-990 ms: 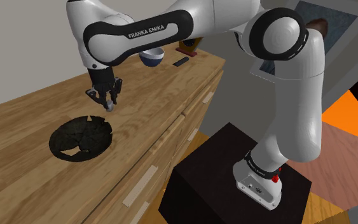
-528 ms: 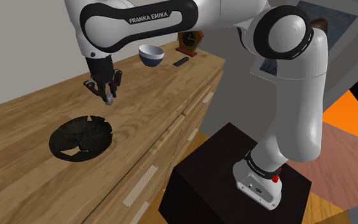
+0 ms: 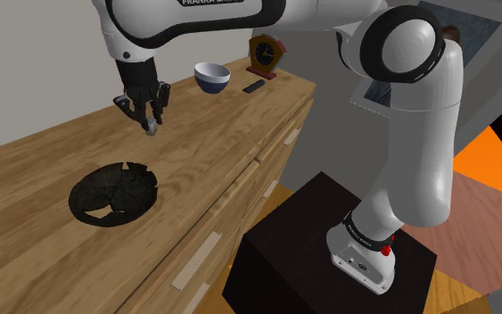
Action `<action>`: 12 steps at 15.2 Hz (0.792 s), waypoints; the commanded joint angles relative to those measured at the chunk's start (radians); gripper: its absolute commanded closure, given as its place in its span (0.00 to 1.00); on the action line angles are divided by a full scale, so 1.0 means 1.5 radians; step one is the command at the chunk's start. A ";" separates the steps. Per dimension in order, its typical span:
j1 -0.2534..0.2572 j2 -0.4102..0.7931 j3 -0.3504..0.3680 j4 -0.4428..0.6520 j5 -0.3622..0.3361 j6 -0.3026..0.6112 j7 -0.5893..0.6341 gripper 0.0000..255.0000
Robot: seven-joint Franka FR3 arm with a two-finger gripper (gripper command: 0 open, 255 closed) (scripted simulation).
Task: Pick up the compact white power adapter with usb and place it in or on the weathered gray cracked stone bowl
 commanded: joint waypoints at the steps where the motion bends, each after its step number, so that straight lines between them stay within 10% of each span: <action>1: 0.001 -0.003 0.001 0.014 0.001 -0.016 -0.002 1.00; 12: 0.065 -0.008 0.024 0.055 0.004 -0.066 0.074 1.00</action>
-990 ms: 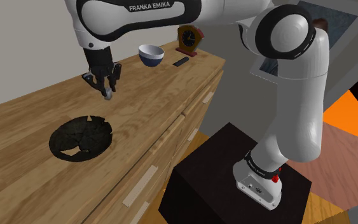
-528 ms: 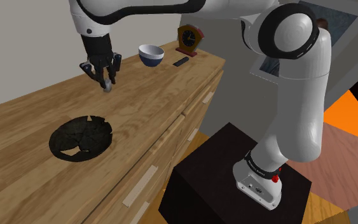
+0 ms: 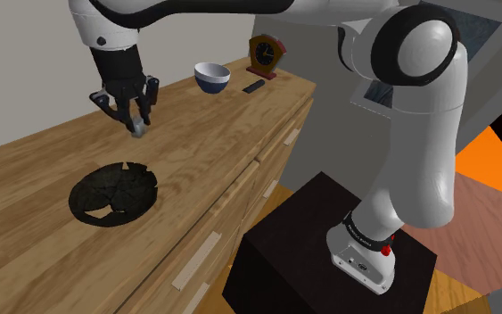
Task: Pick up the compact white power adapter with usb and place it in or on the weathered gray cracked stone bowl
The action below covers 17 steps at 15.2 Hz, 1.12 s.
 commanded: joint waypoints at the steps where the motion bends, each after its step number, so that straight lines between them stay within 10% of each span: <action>1: 0.022 0.003 0.007 0.008 -0.001 -0.006 0.028 1.00; 8: 0.102 0.033 0.026 0.061 -0.009 -0.034 0.114 1.00; 17: 0.090 0.032 0.024 -0.024 -0.010 0.048 0.118 1.00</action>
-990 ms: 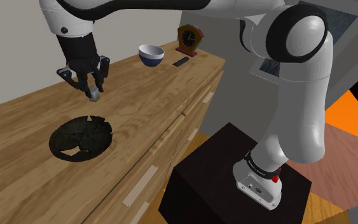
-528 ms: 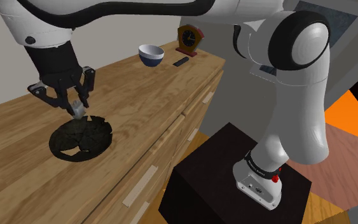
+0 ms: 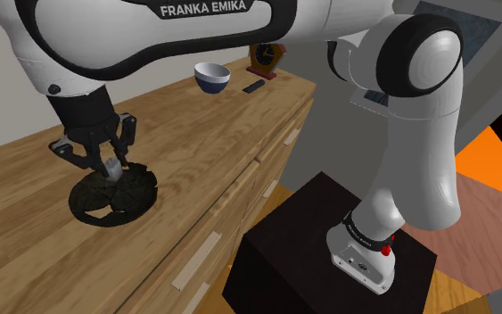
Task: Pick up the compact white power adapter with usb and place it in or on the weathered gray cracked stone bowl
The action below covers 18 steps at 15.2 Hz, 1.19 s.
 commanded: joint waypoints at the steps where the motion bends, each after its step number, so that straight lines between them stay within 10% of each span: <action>1: 0.000 0.004 -0.001 -0.014 -0.002 0.018 0.003 1.00; 14: -0.004 0.012 -0.004 -0.055 -0.006 0.065 0.007 1.00; 15: -0.004 0.012 -0.004 -0.055 -0.006 0.065 0.007 0.00; 18: -0.004 0.012 -0.004 -0.055 -0.006 0.065 0.007 0.00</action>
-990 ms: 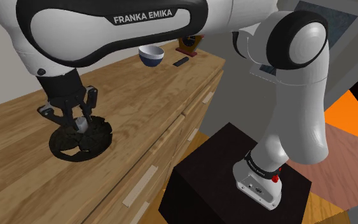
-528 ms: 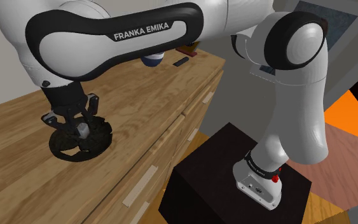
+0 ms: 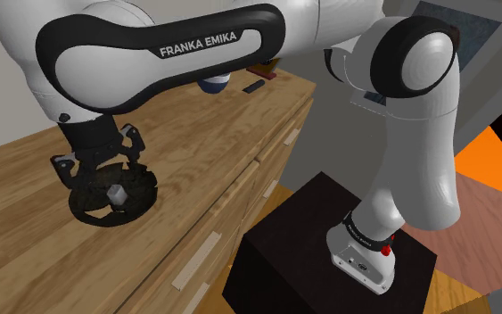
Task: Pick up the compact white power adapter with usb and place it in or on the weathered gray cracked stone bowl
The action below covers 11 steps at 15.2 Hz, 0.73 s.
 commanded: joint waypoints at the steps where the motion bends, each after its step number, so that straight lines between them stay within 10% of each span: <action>1: 0.000 0.000 0.000 0.000 0.000 0.000 0.000 0.00; 11: 0.016 0.008 0.001 0.099 0.001 -0.089 -0.006 0.00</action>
